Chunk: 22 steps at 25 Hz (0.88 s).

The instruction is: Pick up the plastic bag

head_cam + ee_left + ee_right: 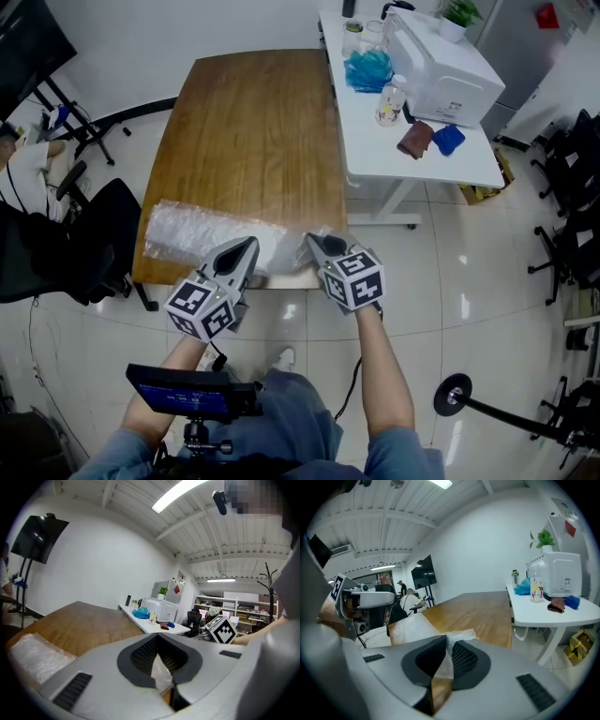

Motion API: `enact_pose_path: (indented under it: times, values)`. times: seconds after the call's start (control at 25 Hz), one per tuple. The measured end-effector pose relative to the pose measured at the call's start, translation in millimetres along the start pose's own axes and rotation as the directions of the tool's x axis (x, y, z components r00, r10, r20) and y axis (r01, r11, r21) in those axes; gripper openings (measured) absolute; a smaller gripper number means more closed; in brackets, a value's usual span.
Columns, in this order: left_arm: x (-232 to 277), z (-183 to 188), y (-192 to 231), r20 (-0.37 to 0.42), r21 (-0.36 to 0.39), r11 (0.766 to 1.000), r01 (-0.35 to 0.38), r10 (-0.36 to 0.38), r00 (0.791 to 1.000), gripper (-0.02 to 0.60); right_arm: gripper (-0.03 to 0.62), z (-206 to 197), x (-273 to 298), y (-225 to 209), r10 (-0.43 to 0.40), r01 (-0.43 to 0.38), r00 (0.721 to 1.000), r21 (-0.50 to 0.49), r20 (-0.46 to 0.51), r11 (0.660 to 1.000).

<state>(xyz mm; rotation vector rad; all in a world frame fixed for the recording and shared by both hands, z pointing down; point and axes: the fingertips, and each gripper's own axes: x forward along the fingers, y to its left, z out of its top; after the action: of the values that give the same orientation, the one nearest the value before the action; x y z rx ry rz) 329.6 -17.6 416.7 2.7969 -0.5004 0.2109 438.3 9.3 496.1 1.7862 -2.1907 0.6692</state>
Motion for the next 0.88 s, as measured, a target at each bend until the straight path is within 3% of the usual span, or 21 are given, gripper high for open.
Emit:
enact_pose_path:
  times: [0.12, 0.24, 0.48, 0.64, 0.88]
  values:
    - [-1.4, -1.8, 1.3, -0.003, 0.0, 1.0, -0.003, 0.003, 1.0, 0.018, 0.042, -1.8, 1.5, -4.5, -0.031, 0.031, 1.0, 0.006, 0.005, 1.0]
    - [-2.0, -2.3, 3.9, -0.004, -0.002, 1.0, -0.007, 0.007, 1.0, 0.018, 0.132, -2.3, 4.3, -6.6, -0.046, 0.046, 0.999, 0.007, 0.002, 0.999]
    - [-1.0, -4.0, 6.7, -0.008, -0.002, 1.0, -0.008, 0.008, 1.0, 0.018, 0.133, -5.3, 4.4, -17.4, -0.105, 0.105, 0.994, 0.003, -0.009, 0.994]
    - [-1.1, -7.0, 4.9, -0.018, 0.005, 1.0, 0.0, 0.0, 1.0, 0.018, 0.201, -3.9, -1.3, -28.4, -0.174, 0.174, 0.985, 0.0, 0.001, 0.985]
    - [-3.5, -3.5, 4.7, -0.01, 0.003, 1.0, 0.001, -0.001, 1.0, 0.018, 0.229, 7.0, -13.0, -41.1, -0.27, 0.271, 0.962, -0.045, 0.041, 0.961]
